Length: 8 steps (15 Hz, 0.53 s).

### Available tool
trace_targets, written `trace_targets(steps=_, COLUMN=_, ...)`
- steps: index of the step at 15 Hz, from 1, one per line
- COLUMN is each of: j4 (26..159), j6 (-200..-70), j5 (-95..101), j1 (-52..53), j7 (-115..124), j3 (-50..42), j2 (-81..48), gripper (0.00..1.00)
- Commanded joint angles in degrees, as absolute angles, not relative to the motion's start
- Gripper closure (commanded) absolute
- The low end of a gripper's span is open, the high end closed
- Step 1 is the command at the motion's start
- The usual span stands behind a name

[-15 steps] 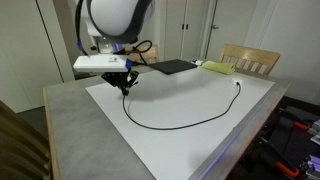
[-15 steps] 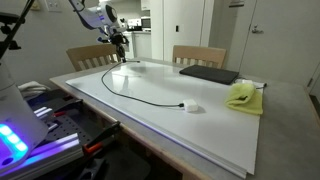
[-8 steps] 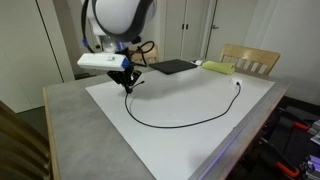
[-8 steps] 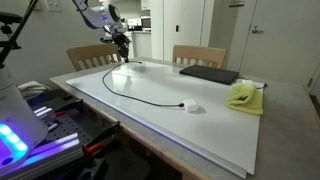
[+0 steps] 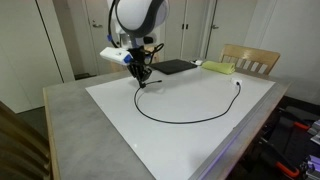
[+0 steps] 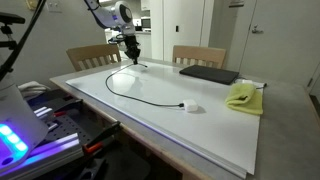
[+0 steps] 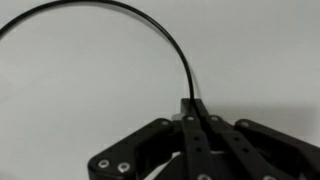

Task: Put the cable in a circle

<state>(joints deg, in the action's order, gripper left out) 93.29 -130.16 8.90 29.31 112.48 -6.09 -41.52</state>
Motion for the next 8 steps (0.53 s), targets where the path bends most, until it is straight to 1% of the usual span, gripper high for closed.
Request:
trace_targets(steps=1, j4=100.06, j6=-131.27, j5=7.89, j1=26.42, j7=120.14, j3=-5.44, j2=-36.44, gripper=0.99)
trace_targets(steps=8, j4=113.66, j6=-135.93, j5=7.78, j1=21.65, j7=138.57, j3=-6.35, j2=-28.43, gripper=0.99)
